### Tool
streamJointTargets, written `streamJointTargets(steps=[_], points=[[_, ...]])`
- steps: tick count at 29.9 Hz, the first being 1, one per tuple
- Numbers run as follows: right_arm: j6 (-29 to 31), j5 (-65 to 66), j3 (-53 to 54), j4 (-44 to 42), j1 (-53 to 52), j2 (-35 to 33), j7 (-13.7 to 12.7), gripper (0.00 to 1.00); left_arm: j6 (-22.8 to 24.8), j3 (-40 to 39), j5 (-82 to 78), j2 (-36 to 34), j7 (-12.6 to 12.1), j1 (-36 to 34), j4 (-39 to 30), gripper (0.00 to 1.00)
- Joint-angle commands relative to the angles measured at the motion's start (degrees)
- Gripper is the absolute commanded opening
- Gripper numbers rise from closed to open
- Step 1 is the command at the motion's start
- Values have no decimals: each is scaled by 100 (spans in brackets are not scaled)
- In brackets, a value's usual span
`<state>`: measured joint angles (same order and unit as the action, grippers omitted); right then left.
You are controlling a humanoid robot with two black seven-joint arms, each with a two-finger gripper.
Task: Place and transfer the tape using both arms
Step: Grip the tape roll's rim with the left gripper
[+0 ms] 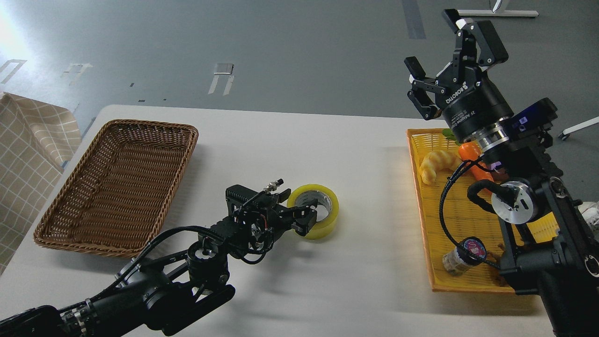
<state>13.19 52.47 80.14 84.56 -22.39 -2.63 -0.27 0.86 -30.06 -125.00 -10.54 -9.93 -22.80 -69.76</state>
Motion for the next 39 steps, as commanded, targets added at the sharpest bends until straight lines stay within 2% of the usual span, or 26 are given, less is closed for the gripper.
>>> streamJointTargets(steps=[1, 5, 9, 11, 14, 23, 25, 31, 33, 39], points=[[-1, 0, -7, -1, 42, -1, 0, 100, 37, 0, 0, 61, 0, -6, -2, 63], [-1, 0, 1, -1, 59, -1, -8, 100, 64, 18, 0, 78, -9, -14, -2, 49], [-1, 9, 1, -28, 86, -1, 0, 100, 64, 18, 0, 78, -18, -6, 16, 45], [-9, 9, -8, -36, 95, -1, 0, 100, 64, 18, 0, 78, -87, -6, 42, 37], [-18, 9, 1, -36, 112, 8, 0, 100, 72, 18, 0, 70, -158, -14, 59, 34], [-36, 9, -8, -107, 121, 8, 0, 100, 81, 18, 0, 78, -149, -32, 59, 21], [-36, 9, -8, -133, 130, 8, 0, 100, 108, 18, 0, 70, -149, -32, 59, 10], [-36, 9, -8, -151, 147, 8, 0, 100, 108, 9, 0, 78, -123, -181, -2, 8], [-36, 9, -8, -177, 139, 8, 0, 100, 116, 9, 0, 78, -114, -251, -11, 3], [-36, 9, -8, -344, 68, 8, 0, 100, 152, 9, 0, 79, -105, -375, -20, 3]])
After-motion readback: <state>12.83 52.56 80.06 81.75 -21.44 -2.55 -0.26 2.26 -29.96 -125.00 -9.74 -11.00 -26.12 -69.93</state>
